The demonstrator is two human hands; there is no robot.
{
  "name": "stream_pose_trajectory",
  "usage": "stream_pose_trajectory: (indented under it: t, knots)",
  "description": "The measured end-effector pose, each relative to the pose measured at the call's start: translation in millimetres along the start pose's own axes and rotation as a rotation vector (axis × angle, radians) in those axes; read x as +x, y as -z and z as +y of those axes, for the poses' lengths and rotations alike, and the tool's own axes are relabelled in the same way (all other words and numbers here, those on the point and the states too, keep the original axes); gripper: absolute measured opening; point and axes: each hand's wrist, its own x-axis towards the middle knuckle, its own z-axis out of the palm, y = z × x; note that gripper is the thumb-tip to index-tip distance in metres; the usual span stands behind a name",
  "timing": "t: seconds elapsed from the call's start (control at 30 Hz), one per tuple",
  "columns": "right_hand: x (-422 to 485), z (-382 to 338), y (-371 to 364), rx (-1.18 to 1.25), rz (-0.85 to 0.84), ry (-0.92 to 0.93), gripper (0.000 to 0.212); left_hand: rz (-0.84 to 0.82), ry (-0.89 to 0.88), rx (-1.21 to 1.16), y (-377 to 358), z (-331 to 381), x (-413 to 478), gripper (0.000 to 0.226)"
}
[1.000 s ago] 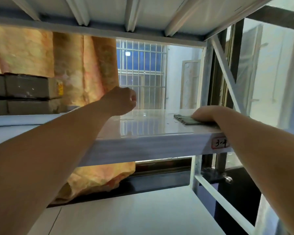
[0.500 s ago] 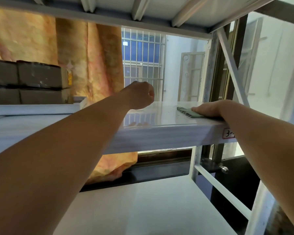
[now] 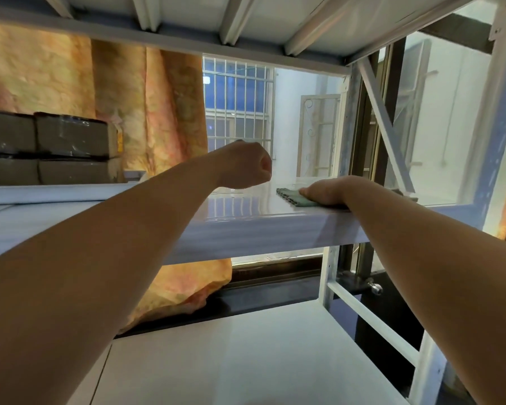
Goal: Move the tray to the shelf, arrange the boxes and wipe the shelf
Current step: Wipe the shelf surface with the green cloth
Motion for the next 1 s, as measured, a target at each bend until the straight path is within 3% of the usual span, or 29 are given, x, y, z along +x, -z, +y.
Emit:
stream_pose_trajectory:
  t: [0.17,0.33,0.67,1.0]
  knots:
    - [-2,-21,-7,-0.024,-0.016,0.044,0.051,-0.02,0.068,0.012,24,-24,-42,0.024]
    - [-17,-64,-23,-0.079,-0.029,0.163,0.049,-0.088,0.265,0.024,25,-58,-98,0.02]
    - [-36,-164,-55,-0.172,-0.081,0.393,0.048,0.08,0.46,0.027,27,-68,-140,0.024]
    - [-22,-185,-59,-0.125,-0.225,0.424,0.04,0.071,0.436,0.009,29,-69,-145,0.022]
